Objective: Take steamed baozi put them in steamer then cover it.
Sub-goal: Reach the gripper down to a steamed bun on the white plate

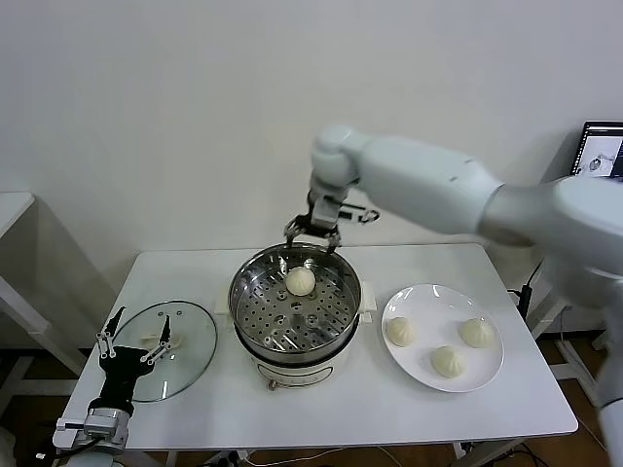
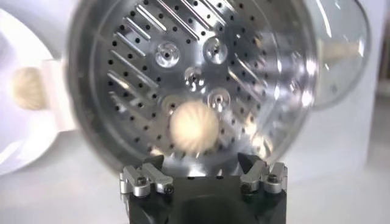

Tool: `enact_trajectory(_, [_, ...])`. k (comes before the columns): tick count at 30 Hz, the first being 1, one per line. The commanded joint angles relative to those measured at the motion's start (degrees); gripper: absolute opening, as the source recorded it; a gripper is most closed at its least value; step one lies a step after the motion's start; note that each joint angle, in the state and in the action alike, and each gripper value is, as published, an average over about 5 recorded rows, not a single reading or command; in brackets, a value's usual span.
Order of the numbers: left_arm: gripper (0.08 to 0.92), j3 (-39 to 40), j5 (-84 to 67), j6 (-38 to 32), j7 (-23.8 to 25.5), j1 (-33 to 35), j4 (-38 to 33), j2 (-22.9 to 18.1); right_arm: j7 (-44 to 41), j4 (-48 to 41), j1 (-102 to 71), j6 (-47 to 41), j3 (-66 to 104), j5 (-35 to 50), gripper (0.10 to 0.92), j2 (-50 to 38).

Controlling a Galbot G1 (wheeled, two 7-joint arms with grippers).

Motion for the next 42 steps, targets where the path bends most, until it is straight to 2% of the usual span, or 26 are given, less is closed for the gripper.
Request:
enact_trajectory(1, [0.823,0.5,0.19,-0.01,-0.06,0.26,-0.58,0.24,-4.07,11.68,6.88,-29.85,-6.53,21.24,0.823,-21.61])
enact_trajectory(5, [0.823,0.81,0.43,-0.12,-0.1,0.42,-0.4,0.25,-1.45,12.09,1.5,-37.04,-5.99,20.96,0.823,-27.19])
enact_trajectory(12, [0.823,1.81,1.35,-0.35,-0.24,0.37,-0.08,-0.21,0.35,10.36,-10.59,-39.08,-1.67,15.21,0.823,-29.95])
enact_trajectory(22, [0.823,2.21,1.69,-0.43,-0.28,-0.31,1.15,-0.43,2.82,4.51,-21.11,-38.43,4.5,8.79,0.823,-25.77])
enact_trajectory(42, [0.823,2.12,1.82,-0.5,-0.3,-0.91,2.36,-0.6,6.96,0.48,-28.67,-37.99,7.21,6.2,0.823,-17.89])
